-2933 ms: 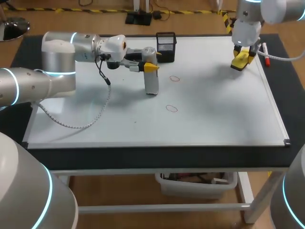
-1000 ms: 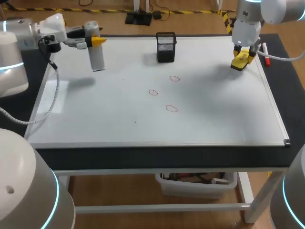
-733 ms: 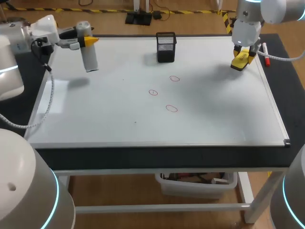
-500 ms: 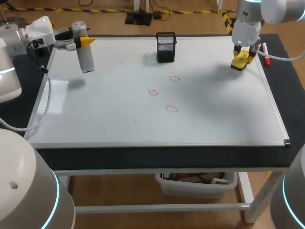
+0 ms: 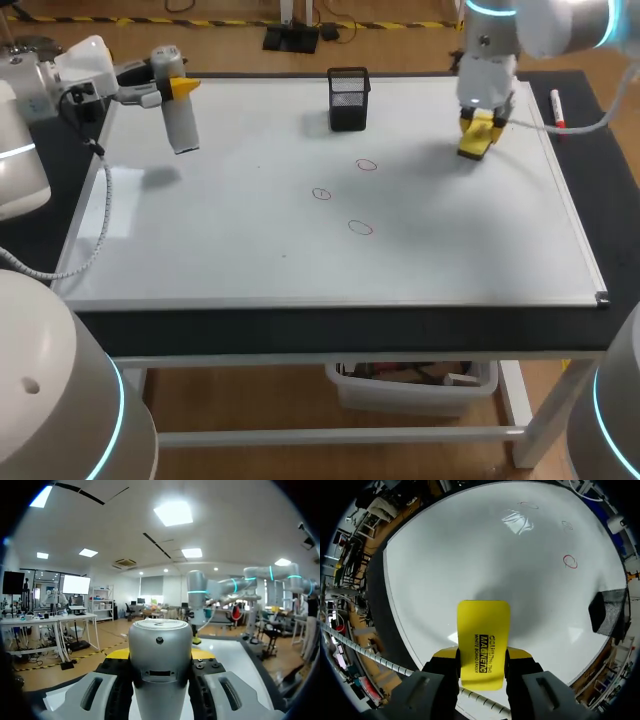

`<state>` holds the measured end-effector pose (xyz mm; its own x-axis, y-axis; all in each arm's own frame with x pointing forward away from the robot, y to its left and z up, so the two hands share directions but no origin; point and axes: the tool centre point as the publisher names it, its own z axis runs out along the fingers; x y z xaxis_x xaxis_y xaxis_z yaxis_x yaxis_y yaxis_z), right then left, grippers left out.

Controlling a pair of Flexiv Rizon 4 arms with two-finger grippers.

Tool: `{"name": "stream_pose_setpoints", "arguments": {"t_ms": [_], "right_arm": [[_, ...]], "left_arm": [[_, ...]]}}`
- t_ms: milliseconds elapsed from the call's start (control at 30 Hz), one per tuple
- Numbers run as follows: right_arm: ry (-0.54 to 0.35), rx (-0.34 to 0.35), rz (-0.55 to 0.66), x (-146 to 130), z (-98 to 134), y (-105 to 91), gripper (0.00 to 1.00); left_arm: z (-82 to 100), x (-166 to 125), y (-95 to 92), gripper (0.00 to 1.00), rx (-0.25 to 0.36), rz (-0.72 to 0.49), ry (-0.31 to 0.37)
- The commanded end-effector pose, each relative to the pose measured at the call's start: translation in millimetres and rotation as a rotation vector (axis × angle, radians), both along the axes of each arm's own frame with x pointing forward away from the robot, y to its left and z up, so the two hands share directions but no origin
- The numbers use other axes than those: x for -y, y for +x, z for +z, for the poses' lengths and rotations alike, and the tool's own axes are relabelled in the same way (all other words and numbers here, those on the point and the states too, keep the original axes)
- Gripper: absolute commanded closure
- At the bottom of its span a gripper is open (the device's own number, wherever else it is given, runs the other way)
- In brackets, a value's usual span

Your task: Pick up the inspection probe, press it on each red-marked spot on the whiteboard one by one, put down the probe, pick up the eraser, and wipe off all the red marks.

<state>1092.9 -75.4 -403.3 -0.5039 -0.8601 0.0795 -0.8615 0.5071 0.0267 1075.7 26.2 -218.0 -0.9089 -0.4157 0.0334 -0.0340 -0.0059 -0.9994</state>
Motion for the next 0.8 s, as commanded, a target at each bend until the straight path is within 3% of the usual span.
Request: {"name": "stream_pose_setpoints", "arguments": {"t_ms": [33,433,800], "right_arm": [[-0.015,0.008,0.049,-36.1,-5.2,-16.4,1.00],[0.058,0.031,0.227,-141.0,10.2,-49.1,1.00],[0.010,0.056,0.395,-217.9,5.8,-85.0,1.00]], "left_arm": [[1.3,0.5,-1.6,1.00,0.003,0.006,0.000],[1.3,0.5,-1.6,1.00,0.003,0.006,0.000],[1.3,0.5,-1.6,1.00,0.003,0.006,0.000]]}}
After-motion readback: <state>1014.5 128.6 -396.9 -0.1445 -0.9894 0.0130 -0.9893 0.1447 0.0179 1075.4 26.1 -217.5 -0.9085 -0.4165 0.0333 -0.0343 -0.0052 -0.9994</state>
